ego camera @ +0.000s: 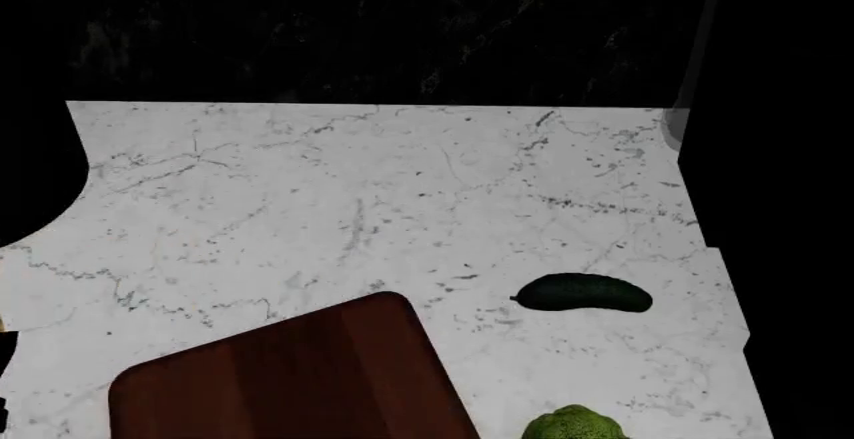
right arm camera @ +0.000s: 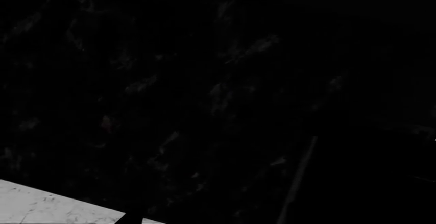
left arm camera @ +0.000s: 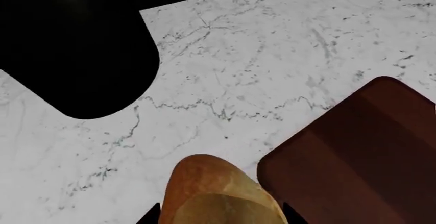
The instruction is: Clear the non-vegetable object off the cutting board and place the vegetables onto it.
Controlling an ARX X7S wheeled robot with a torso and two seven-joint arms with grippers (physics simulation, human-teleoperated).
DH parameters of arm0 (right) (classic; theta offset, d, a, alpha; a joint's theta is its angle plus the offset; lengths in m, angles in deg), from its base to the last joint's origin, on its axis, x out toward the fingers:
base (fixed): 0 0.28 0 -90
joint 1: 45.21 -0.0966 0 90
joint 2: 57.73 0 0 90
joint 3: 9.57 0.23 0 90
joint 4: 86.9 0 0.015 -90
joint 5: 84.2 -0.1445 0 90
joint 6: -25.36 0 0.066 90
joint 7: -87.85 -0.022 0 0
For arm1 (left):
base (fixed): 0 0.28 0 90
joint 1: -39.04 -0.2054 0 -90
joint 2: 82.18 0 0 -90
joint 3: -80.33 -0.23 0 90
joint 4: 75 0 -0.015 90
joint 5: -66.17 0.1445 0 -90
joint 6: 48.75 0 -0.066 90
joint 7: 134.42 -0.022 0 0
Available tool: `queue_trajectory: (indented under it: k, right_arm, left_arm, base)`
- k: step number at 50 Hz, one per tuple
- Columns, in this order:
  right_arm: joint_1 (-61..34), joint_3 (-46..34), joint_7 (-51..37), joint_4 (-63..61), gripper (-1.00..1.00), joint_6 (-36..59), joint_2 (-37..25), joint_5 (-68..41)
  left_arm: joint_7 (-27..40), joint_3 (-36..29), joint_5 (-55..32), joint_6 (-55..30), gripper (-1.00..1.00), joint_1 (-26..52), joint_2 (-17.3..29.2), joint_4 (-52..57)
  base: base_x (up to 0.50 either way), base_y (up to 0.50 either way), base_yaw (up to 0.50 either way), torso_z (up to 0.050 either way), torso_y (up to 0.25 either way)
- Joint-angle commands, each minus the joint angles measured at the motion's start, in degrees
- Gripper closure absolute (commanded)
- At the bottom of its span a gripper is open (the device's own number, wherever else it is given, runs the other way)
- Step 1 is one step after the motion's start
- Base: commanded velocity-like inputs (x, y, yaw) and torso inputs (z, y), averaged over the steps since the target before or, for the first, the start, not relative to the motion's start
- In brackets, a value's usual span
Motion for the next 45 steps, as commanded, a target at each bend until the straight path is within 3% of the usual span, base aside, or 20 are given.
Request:
queue_trajectory:
  k: [1, 22, 33, 34, 45]
  right_arm:
    - [0.4, 0.3, 2.2, 0.1, -1.00, -1.0, 1.3, 1.9]
    - [1.2, 0.2, 1.7, -0.5, -1.00, -1.2, 0.4, 1.2]
    - [0.4, -0.2, 1.8, -0.2, -1.00, -1.1, 0.2, 1.0]
    - [0.5, -0.1, 1.7, -0.2, -1.00, -1.1, 0.1, 1.0]
    - [1.1, -0.1, 1.3, -0.5, -1.00, -1.6, 0.0, 0.6]
  left_arm:
    - [-2.3, 0.2, 2.3, -1.7, 1.00, -1.8, 6.1, -1.4]
    - [-9.4, -1.7, 11.1, -0.3, 1.00, -8.9, 5.7, -2.9]
    - [-9.9, -2.0, 11.2, -0.5, 1.00, -9.2, 4.9, -3.3]
    - [-9.6, -2.0, 10.9, -0.5, -1.00, -9.0, 4.8, -3.3]
    - [-5.7, -0.5, 6.5, -2.0, -1.00, -3.3, 4.1, -3.7]
  base:
    - [0.00, 0.00, 0.00, 0.000, 0.000]
    - [0.00, 0.00, 0.00, 0.000, 0.000]
    - [0.00, 0.00, 0.00, 0.000, 0.000]
    - [0.00, 0.00, 0.00, 0.000, 0.000]
    - [0.00, 0.00, 0.00, 0.000, 0.000]
